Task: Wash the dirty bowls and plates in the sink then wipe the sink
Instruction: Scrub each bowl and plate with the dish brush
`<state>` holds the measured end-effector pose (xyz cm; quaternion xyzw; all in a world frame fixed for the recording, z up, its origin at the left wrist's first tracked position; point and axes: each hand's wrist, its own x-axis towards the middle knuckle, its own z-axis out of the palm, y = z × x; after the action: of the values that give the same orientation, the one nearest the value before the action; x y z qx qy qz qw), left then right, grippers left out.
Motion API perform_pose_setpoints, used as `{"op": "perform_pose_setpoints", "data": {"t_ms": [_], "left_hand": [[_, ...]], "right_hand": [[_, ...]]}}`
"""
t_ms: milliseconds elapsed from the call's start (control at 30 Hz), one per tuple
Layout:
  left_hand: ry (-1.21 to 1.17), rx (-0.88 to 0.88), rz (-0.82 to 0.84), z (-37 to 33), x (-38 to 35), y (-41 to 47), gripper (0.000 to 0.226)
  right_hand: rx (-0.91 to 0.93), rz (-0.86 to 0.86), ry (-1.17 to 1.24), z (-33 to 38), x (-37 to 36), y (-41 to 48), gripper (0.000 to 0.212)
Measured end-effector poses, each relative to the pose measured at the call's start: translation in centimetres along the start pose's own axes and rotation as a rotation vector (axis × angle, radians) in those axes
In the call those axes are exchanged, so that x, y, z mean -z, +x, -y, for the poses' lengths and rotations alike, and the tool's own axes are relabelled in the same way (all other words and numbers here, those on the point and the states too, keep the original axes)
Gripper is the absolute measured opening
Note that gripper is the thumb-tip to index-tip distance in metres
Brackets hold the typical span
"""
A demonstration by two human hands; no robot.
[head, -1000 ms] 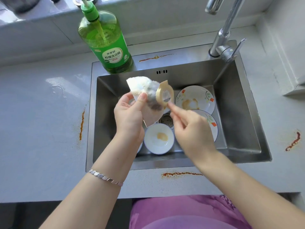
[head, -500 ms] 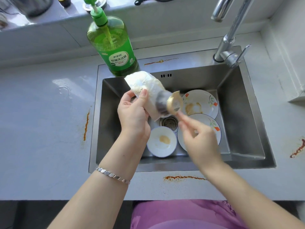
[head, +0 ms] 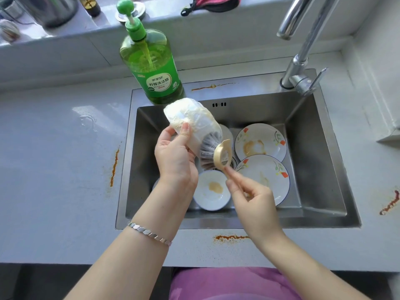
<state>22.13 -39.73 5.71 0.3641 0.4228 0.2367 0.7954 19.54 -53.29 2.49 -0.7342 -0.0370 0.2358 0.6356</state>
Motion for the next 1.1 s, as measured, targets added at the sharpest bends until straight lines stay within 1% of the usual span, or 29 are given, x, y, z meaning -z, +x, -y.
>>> {"op": "perform_pose_setpoints", "data": {"t_ms": [100, 233, 300, 433, 567, 633, 667, 733, 767, 800, 867, 933, 1000, 1033, 1100], "left_hand": [[0.007, 0.027, 0.012, 0.2, 0.0, 0.0, 0.014], [-0.002, 0.041, 0.021, -0.1, -0.1, 0.0, 0.018], [0.000, 0.063, 0.023, -0.3, 0.0, 0.3, 0.019], [-0.005, 0.130, 0.095, -0.1, 1.2, 0.2, 0.012], [0.078, 0.181, 0.198, -0.6, 3.9, 0.5, 0.015], [0.150, 0.210, 0.283, -1.0, 5.6, 1.0, 0.014], [0.198, 0.217, 0.339, -1.3, 6.3, 1.2, 0.022], [0.357, 0.218, 0.458, -1.8, 7.4, 1.7, 0.047], [0.440, 0.206, 0.508, -2.0, 7.8, 1.8, 0.053], [0.518, 0.185, 0.557, -2.2, 8.2, 1.9, 0.055], [0.674, 0.133, 0.629, -2.7, 8.4, 2.1, 0.046], [0.802, 0.078, 0.680, -2.9, 8.1, 2.1, 0.035], [0.919, 0.034, 0.711, -2.6, 8.0, 2.1, 0.037], [0.981, 0.001, 0.718, -2.4, 8.0, 2.0, 0.035], [1.057, -0.051, 0.727, -2.1, 8.0, 1.9, 0.031]], "right_hand": [[-0.075, -0.086, 0.024, -0.5, 1.0, 2.3, 0.031], [-0.023, -0.058, 0.045, -0.3, 0.6, 1.0, 0.032], [-0.034, -0.054, 0.057, -0.3, 0.6, 0.7, 0.034], [-0.194, -0.099, 0.119, -1.0, 2.0, 2.5, 0.032], [-0.365, -0.030, 0.243, -1.5, 2.9, 2.7, 0.027], [-0.440, 0.014, 0.275, -1.7, 3.8, 3.0, 0.025], [-0.473, 0.042, 0.277, -1.7, 4.3, 3.3, 0.024], [-0.520, 0.101, 0.246, -1.5, 5.1, 3.8, 0.023], [-0.527, 0.132, 0.220, -1.3, 5.5, 3.9, 0.023], [-0.525, 0.156, 0.193, -1.1, 5.7, 4.0, 0.023], [-0.486, 0.183, 0.115, -0.3, 5.9, 4.3, 0.025], [-0.343, 0.223, -0.017, 0.7, 5.4, 4.0, 0.027], [-0.154, 0.289, -0.142, 1.9, 4.8, 3.4, 0.029], [-0.095, 0.328, -0.169, 2.3, 4.5, 3.1, 0.029], [-0.054, 0.387, -0.232, 2.9, 4.4, 3.1, 0.031]]}}
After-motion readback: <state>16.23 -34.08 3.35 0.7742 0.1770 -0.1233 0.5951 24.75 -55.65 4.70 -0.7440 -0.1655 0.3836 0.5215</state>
